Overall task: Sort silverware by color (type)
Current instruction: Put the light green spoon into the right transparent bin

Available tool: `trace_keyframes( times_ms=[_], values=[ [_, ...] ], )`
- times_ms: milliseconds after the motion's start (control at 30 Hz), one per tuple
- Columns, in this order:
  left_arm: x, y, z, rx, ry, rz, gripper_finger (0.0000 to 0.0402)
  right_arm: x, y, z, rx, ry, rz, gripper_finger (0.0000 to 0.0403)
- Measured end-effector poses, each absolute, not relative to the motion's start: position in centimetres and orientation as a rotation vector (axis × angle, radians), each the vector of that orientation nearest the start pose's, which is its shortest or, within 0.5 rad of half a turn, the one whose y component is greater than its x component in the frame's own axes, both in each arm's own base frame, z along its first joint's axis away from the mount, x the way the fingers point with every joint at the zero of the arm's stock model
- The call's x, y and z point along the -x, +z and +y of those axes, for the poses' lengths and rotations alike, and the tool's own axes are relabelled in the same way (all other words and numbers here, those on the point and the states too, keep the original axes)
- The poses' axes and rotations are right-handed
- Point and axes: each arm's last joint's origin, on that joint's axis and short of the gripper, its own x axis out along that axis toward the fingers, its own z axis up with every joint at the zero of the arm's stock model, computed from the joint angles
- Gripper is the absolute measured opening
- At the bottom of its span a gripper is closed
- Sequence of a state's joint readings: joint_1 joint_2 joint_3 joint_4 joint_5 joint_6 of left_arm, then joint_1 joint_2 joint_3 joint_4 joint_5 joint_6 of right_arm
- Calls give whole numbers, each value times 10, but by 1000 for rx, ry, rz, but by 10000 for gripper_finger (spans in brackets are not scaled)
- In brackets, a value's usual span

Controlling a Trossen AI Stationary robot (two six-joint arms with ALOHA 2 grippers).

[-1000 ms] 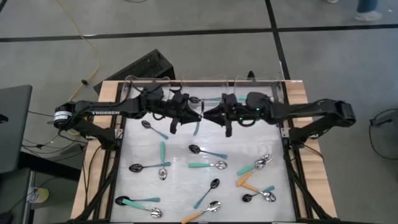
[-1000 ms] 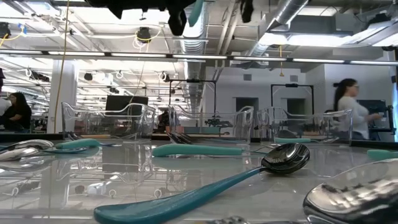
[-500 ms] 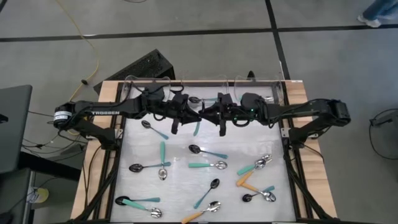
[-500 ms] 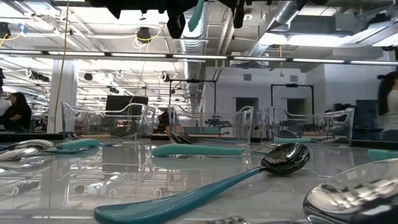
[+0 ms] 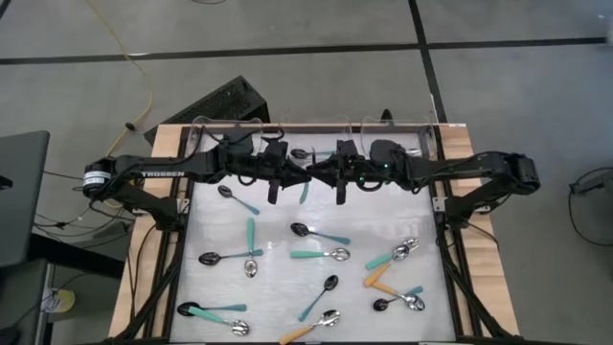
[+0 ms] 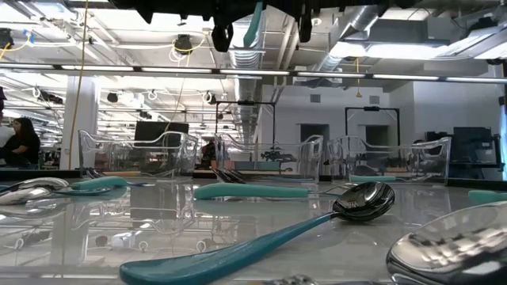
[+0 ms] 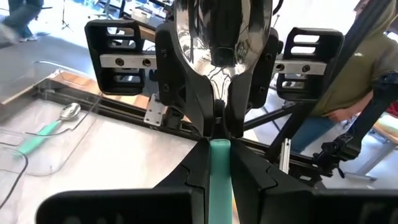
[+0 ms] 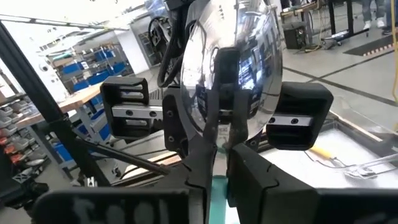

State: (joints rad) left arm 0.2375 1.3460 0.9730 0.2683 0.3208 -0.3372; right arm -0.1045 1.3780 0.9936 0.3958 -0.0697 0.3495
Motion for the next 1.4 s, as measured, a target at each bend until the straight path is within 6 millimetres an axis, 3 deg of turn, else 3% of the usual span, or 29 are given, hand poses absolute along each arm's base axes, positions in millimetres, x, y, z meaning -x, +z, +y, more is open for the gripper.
trace_keyframes(
  times_ms=[133, 300, 467, 600, 700, 933, 1067, 1167, 1233, 1400],
  values=[
    [-300, 314, 64, 365, -15, 137, 23, -300, 324, -38, -395, -29, 132, 71],
    [-295, 314, 80, 367, 61, 132, 23, -252, 314, -41, -556, -67, 511, 71],
    [-300, 304, 106, 378, 148, 204, 22, -211, 306, -26, -659, -207, 778, 71],
    [-333, 300, 134, 294, 162, 358, 20, -196, 305, -11, -672, -317, 841, 71],
    [-372, 301, 158, 234, 159, 425, 20, -193, 304, -1, -679, -360, 849, 71],
    [-455, 309, 213, 152, 148, 414, 19, -193, 299, 21, -700, -379, 885, 71],
    [-489, 320, 229, 105, 140, 312, 19, -188, 296, 31, -696, -426, 920, 71],
    [-503, 303, 232, 125, 122, 172, 19, -185, 295, 35, -700, -458, 932, 71],
    [-508, 284, 235, 132, 155, 139, 18, -183, 294, 36, -709, -480, 938, 71],
    [-513, 264, 237, 44, 193, 101, 18, -183, 294, 40, -724, -483, 931, 71]
  ],
)
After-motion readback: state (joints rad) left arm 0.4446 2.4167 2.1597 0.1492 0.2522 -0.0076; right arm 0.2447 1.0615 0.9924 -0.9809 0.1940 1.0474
